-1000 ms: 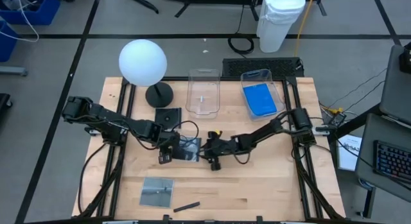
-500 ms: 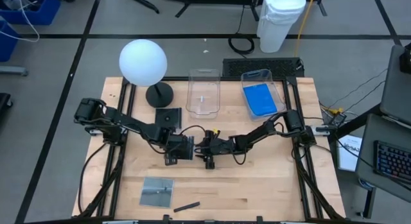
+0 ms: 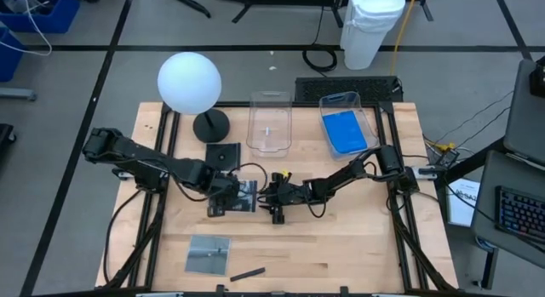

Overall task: Pick & place jewel cases by type
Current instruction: Put the middle black CD case into the left transparent bin

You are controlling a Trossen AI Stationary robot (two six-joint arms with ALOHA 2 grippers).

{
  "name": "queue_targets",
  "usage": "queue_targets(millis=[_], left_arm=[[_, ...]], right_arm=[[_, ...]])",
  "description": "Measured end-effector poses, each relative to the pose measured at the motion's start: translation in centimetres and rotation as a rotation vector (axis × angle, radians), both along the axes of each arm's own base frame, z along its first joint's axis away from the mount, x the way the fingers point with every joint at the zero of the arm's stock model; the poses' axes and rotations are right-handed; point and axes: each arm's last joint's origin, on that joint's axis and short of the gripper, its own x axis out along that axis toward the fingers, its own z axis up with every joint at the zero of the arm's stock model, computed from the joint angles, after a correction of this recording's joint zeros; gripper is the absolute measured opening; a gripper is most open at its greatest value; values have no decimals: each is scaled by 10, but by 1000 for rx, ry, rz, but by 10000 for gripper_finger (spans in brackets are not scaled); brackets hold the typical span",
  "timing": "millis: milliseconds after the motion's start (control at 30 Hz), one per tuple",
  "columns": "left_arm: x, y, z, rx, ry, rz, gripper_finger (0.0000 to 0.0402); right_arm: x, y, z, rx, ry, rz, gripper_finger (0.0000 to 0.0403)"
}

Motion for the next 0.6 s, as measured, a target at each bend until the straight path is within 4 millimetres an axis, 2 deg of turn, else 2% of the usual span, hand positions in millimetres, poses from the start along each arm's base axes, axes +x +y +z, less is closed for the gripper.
queue_targets(millis=[133, 333, 433, 600], left_arm=[[-19, 2, -19, -4, 150, 94, 184], [-41, 6, -56, -40, 230, 202, 184], [-43, 6, -73, -72, 158, 201, 184], [-39, 8, -89, -100, 6, 178, 184]], right_arm=[[0, 0, 0, 0, 4, 0, 208], [0, 0, 0, 1, 4, 1, 208], [0, 0, 0, 1, 5, 1, 208], [-1, 0, -1, 30, 9, -17, 208]])
